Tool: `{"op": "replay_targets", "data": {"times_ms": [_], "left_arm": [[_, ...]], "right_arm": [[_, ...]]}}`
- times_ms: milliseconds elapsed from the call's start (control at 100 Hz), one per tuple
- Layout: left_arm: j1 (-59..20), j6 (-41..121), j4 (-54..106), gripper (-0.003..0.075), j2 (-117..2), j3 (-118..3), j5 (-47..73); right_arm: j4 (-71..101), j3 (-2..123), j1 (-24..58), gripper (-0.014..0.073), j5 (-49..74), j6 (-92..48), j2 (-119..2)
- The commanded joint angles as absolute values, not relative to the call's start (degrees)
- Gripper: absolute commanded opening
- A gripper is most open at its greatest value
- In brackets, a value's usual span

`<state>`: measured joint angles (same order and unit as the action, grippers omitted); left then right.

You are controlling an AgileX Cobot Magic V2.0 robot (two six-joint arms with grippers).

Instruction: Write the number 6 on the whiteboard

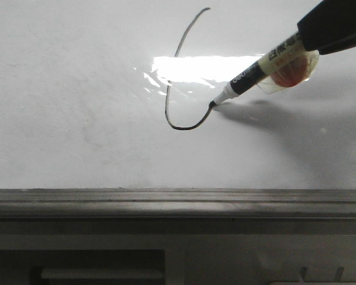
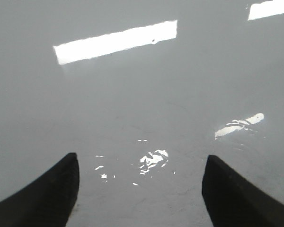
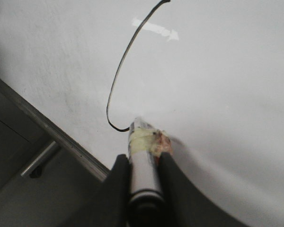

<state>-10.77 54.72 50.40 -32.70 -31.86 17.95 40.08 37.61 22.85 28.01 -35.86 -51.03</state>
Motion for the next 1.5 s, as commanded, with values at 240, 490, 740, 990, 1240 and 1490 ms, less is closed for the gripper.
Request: {"op": "replay_targets", "data": {"times_ms": [240, 490, 740, 990, 1240, 1490], "left_arm": [[-10.5, 54.3, 53.0, 0.0493, -32.7, -33.4, 15.6], [-10.5, 54.3, 53.1, 0.0493, -32.7, -33.4, 17.7], [-18.7, 63.9, 59.7, 0.0493, -34.0, -33.4, 26.0], [-33.6, 66.9, 63.7, 0.0492, -41.5, -33.4, 23.0], [-49.2, 67.1, 60.4, 0.0491, -51.6, -38.3, 11.3], [-54.6, 67.1, 57.9, 0.0491, -59.0, -41.3, 7.6]], "right_arm": [[39.5, 43.8, 28.7, -0.0045, 14.3, -36.2, -56.2], [39.5, 46.5, 29.9, -0.0045, 28.0, -37.4, -55.3], [39.6, 46.5, 29.1, -0.0045, 39.4, -37.4, -53.2], [41.3, 51.8, 29.1, -0.0045, 41.7, -37.4, -55.0], [41.3, 60.5, 29.7, -0.0045, 49.7, -37.5, -62.3], [40.9, 63.9, 31.7, -0.0045, 50.2, -38.0, -64.6]]}}
